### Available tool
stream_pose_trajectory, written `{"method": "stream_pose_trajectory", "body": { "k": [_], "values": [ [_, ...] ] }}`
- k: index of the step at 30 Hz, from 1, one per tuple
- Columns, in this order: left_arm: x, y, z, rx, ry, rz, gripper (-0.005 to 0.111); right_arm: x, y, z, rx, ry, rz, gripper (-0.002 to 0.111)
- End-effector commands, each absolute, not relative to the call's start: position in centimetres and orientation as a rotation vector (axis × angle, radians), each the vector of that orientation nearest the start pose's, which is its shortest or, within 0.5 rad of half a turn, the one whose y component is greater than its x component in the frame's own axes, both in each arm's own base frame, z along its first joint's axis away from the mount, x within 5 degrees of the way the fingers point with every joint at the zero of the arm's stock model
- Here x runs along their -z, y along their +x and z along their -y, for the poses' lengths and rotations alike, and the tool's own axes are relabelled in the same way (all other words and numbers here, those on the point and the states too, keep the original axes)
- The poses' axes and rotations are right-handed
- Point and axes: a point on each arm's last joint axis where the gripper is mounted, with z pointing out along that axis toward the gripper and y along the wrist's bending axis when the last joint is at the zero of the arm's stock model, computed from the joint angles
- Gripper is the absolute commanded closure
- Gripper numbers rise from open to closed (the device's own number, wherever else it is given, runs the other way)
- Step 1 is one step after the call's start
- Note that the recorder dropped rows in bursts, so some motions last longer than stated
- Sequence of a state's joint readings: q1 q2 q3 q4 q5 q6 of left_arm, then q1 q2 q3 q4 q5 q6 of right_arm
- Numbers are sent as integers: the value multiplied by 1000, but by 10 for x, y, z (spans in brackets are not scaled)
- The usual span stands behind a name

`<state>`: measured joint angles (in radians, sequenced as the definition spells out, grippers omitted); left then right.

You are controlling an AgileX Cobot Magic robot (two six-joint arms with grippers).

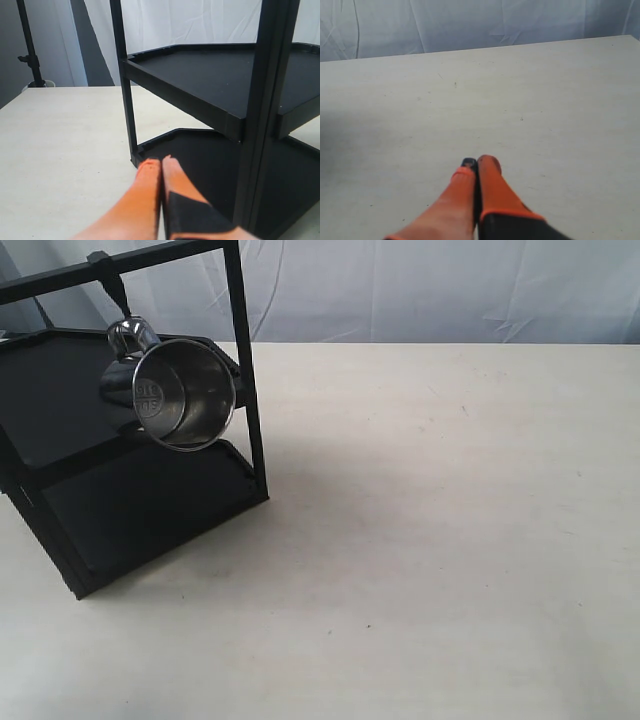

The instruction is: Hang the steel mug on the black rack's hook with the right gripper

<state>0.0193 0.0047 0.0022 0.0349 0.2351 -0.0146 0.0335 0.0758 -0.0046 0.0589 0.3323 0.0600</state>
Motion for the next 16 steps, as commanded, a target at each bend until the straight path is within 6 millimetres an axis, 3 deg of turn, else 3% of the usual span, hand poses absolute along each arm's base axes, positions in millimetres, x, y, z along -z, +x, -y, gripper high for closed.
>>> {"method": "stream_pose_trajectory", "body": {
  "k": [1, 16],
  "values": [
    [-192, 56, -2, -39, -2, -1714, 105, -180, 58, -4, -116, 56, -1874, 109],
    [-192, 56, -2, -39, -2, -1714, 105, -181, 58, -4, -118, 58, -1866, 109]
  ]
}}
